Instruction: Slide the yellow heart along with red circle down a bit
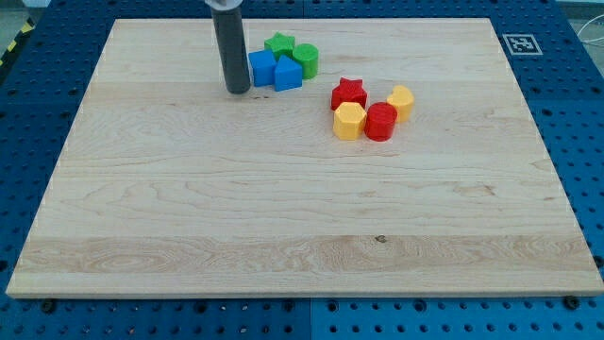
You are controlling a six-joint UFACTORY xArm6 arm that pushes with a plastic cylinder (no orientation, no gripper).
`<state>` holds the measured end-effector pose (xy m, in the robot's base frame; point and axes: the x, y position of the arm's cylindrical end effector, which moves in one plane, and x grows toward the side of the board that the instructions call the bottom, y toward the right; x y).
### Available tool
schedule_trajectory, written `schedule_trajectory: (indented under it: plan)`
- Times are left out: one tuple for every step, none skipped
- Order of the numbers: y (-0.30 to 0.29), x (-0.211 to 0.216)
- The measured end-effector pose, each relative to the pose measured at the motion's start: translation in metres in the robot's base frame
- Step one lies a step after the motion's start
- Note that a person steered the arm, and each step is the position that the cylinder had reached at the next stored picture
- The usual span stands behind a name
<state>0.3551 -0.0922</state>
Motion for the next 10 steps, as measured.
schedule_trajectory:
  plan:
    - [0.000,0.004]
    - [0.009,0.035]
    - [0.033,0.083]
    - [0.084,0.108]
    - [0.180,0.108]
    - [0.287,0.108]
    - [0.355,0.104]
    - [0.364,0.069]
    - [0.359,0.047]
    - [0.355,0.042]
